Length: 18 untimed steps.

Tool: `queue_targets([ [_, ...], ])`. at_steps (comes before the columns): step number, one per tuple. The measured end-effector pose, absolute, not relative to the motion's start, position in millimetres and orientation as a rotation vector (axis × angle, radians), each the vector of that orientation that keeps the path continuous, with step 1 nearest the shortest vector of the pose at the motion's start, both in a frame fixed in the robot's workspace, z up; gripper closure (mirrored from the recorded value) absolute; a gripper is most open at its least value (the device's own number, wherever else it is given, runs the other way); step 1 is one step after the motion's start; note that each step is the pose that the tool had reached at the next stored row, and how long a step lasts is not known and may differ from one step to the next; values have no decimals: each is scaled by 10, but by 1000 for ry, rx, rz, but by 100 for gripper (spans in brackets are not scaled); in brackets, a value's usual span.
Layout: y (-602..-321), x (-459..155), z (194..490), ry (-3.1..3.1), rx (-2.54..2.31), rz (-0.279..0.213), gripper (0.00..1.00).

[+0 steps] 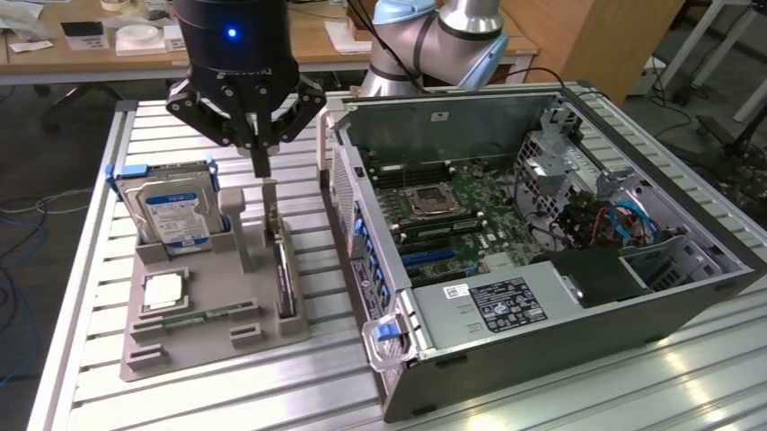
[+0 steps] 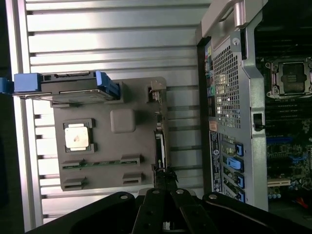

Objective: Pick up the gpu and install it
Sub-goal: 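Reach for the gpu, then pick up the gpu and move the gpu toward the slot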

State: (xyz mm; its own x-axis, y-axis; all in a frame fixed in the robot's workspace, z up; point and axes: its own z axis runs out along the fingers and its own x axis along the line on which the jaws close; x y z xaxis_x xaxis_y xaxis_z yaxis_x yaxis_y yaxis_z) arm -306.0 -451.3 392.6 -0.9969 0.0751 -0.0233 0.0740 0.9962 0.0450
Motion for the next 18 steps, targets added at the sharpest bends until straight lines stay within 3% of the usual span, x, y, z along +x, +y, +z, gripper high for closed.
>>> queue_targets([
  [13,-4512,-3061,3925,3114,117,69,89],
  [15,-4512,-3061,3926,3114,117,69,76],
  [18,-4512,-3061,3926,3114,117,69,71],
])
